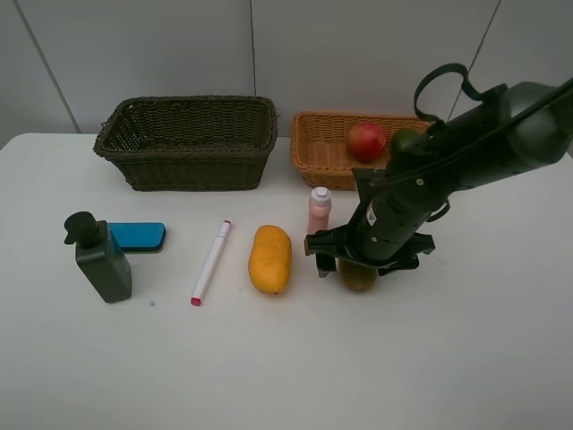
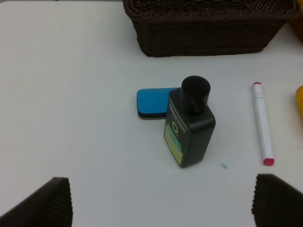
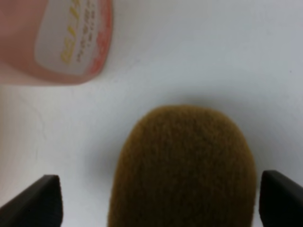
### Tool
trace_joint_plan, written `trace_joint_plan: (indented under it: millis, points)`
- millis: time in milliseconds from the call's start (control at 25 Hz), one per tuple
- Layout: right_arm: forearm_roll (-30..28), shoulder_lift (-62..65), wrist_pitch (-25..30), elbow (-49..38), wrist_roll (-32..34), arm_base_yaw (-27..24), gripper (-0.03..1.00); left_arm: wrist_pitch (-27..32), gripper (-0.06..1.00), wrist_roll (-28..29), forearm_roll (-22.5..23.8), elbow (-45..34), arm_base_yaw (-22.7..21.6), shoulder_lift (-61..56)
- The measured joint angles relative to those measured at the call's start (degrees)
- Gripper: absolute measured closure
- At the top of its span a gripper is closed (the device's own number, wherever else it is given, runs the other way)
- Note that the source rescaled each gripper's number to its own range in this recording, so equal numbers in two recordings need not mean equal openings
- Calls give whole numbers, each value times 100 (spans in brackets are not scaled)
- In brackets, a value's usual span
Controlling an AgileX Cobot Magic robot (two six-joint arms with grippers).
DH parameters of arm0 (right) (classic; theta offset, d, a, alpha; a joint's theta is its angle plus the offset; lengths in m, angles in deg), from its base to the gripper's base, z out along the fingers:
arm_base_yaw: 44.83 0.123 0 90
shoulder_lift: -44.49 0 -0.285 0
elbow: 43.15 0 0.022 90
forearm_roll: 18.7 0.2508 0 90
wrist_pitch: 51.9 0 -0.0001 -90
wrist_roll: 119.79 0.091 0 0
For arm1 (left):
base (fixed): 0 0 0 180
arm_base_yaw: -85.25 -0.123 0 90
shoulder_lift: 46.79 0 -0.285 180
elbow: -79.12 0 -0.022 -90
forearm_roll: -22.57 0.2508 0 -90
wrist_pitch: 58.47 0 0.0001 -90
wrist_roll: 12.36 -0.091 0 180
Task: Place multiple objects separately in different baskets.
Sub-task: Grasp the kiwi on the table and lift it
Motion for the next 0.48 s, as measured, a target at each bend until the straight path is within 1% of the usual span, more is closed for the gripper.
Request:
trace_joint_plan:
  millis: [40,80,160,200,240,280,480]
  points:
    - [0,0,0,0,0,0,-1,0,-5,0,0,0,0,0]
    - [0,0,-6,0,0,0,2,0,-5,0,0,0,0,0]
    - [0,0,-5,0,0,0,14,0,-5,0,0,0,0,0]
    - [0,0,-5,0,0,0,24,0,-5,0,0,0,0,0]
    - [0,0,-5,0,0,0,37,0,-5,0,0,0,0,0]
    - [0,0,-5,0,0,0,52,0,-5,0,0,0,0,0]
    - [0,0,-5,0,0,0,52,0,-5,0,0,0,0,0]
